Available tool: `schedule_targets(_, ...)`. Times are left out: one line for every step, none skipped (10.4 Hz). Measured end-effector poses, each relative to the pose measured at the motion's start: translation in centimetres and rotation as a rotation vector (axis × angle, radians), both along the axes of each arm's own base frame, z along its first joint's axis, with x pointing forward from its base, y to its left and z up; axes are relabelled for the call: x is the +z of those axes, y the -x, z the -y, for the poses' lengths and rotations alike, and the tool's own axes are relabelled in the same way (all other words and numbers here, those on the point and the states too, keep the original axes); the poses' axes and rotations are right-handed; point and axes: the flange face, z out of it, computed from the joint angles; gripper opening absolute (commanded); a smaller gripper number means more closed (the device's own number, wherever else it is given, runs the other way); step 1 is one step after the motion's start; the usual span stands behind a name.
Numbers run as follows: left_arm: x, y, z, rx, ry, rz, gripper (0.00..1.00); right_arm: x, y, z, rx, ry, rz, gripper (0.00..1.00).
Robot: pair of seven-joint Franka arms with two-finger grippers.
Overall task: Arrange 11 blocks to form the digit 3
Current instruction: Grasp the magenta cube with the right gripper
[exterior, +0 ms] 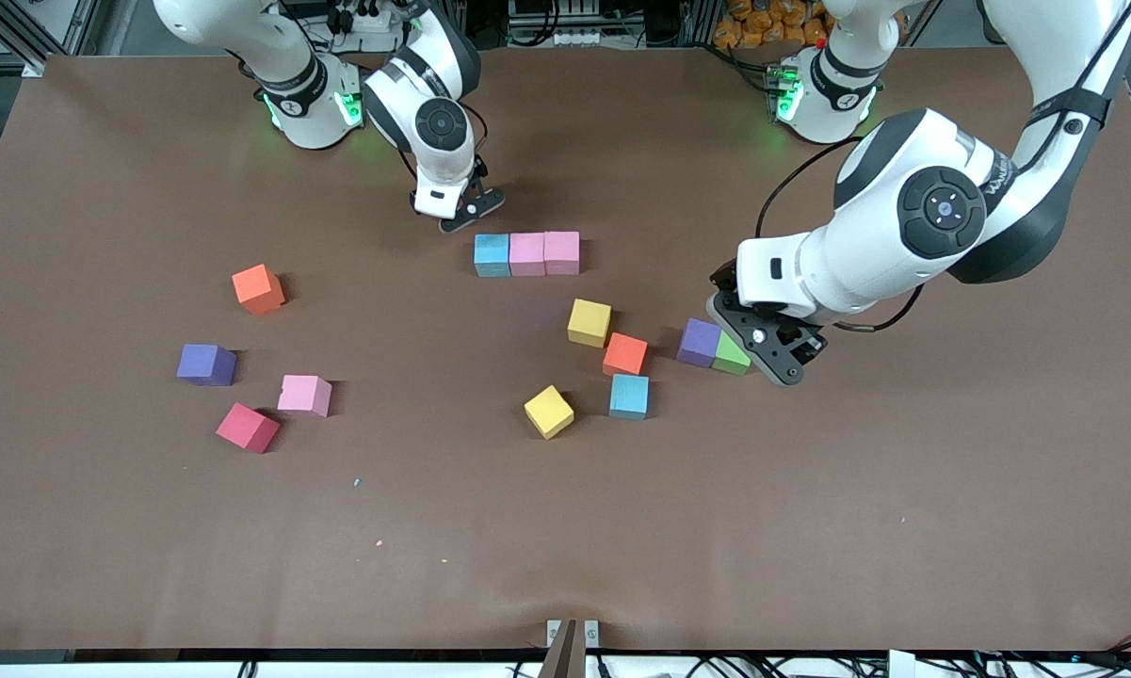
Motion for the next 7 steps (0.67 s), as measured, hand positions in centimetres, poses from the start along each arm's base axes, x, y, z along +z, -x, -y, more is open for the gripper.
schedule_targets(0.0, 0.0, 0.0, 0.000, 0.000, 0.000, 1.00, -0.2, 0.0, 0.1, -0.013, 0.005, 0.003, 1.00)
schedule_targets(0.0, 0.0, 0.0, 0.000, 0.000, 0.000, 1.00, -0.4, 0.1, 0.2, -0.032, 0.013, 0.004, 1.00)
schedule_targets(0.0, 0.0, 0.0, 0.000, 0.000, 0.000, 1.00, -0.6, 0.1, 0.2, -0.056, 0.023, 0.004, 1.00)
schedule_targets(0.0, 0.0, 0.0, 0.000, 0.000, 0.000, 1.00, -1.0, 0.2, 0.3, -0.084, 0.031, -0.001, 1.00)
schedule_targets(0.0, 0.0, 0.0, -0.004, 0.000, 0.000, 1.00, -1.3, 0.2, 0.4, -0.104, 0.038, -0.005, 0.66)
schedule_targets(0.0, 0.0, 0.0, -0.014, 0.000, 0.001, 1.00, -1.4, 0.2, 0.4, -0.112, 0.040, -0.006, 0.37)
schedule_targets(0.0, 0.0, -0.1, -0.026, 0.001, 0.003, 1.00, -1.5, 0.2, 0.4, -0.117, 0.038, -0.007, 0.20)
